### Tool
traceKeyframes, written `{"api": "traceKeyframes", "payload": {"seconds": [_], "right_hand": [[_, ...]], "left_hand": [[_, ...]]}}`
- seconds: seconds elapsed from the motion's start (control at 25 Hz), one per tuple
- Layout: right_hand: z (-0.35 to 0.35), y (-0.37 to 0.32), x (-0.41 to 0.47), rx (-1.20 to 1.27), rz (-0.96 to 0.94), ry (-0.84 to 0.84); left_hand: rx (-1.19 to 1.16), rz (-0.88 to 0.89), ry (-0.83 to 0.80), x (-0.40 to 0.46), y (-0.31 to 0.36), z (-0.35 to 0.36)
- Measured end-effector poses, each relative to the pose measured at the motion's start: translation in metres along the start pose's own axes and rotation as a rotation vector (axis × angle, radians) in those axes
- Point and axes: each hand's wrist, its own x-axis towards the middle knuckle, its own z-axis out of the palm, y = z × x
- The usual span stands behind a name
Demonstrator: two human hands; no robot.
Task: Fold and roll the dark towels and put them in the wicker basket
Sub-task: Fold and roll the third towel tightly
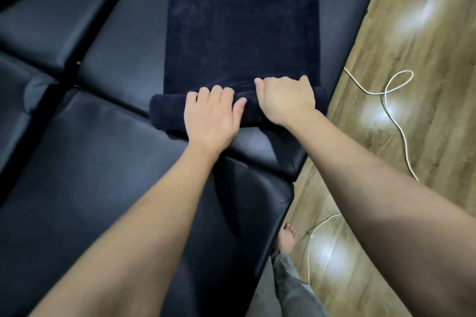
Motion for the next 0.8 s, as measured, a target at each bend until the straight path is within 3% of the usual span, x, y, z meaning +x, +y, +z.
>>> {"api": "traceKeyframes", "payload": {"seconds": [0.16, 0.28, 0.36, 0.44, 0.52, 0.56, 0.64, 0.72, 0.8], "right_hand": [[0.028, -0.004, -0.036, -0.006, 0.07, 0.416], [0.047, -0.006, -0.044, 0.023, 0.046, 0.506], [0.048, -0.004, -0.036, -0.046, 0.027, 0.553], [0.043, 0.003, -0.023, -0.118, -0.009, 0.605], [0.035, 0.009, -0.01, -0.168, -0.073, 0.61], [0.026, 0.009, -0.004, -0.171, -0.105, 0.538], [0.005, 0.005, 0.01, -0.118, -0.154, 0.236], [-0.009, -0.002, 0.02, -0.05, -0.134, 0.018], [-0.008, -0.003, 0.015, -0.039, -0.071, 0.024]], "left_hand": [[0.006, 0.025, -0.252, 0.048, 0.001, -0.018], [-0.124, -0.054, -0.575, 0.072, -0.001, -0.025], [-0.175, -0.109, -0.707, 0.073, -0.001, -0.029], [-0.174, -0.104, -0.625, 0.062, 0.0, -0.027], [-0.083, -0.097, -0.386, 0.033, 0.007, -0.023], [-0.065, -0.101, -0.285, 0.013, 0.011, -0.021], [-0.104, -0.106, -0.12, -0.022, 0.019, -0.012], [-0.103, -0.123, -0.045, -0.032, 0.018, -0.002], [-0.079, -0.105, -0.015, -0.014, 0.01, -0.006]]}}
